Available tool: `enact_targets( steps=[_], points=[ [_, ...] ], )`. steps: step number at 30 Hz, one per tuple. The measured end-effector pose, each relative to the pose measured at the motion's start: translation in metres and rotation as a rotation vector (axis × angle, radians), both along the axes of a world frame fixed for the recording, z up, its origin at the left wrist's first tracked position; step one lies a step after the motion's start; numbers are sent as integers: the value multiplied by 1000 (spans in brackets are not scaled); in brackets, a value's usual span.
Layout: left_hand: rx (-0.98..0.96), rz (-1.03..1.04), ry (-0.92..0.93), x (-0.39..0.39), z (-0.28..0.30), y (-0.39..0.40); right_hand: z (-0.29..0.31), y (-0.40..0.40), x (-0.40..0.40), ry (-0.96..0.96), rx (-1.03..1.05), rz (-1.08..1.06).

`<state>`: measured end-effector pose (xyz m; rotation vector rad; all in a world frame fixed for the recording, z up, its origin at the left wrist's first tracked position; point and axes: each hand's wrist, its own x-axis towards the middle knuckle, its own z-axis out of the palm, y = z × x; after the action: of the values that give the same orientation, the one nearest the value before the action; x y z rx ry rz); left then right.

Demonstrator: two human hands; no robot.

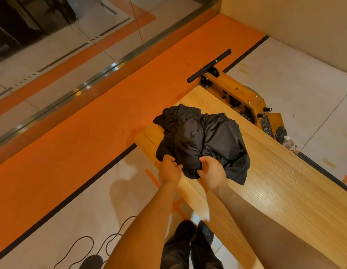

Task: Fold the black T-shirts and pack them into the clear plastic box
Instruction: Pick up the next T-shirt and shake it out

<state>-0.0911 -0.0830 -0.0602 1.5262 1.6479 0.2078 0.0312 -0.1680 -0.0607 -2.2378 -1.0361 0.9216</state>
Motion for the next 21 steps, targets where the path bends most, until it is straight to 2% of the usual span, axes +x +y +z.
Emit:
enact_targets(
  steps=[5,10,17,21],
  points=[
    [15,-1,-123,-2,1,0,-4,-1,-5,-110,72,1],
    [43,-58,-359,-7,17,3,7,9,-16,-166,126,22],
    [19,-133,-386,-19,50,25,11,27,-34,-153,194,-32],
    [70,-149,-375,-30,63,38,17,30,-31,-22,213,-158]
  ],
)
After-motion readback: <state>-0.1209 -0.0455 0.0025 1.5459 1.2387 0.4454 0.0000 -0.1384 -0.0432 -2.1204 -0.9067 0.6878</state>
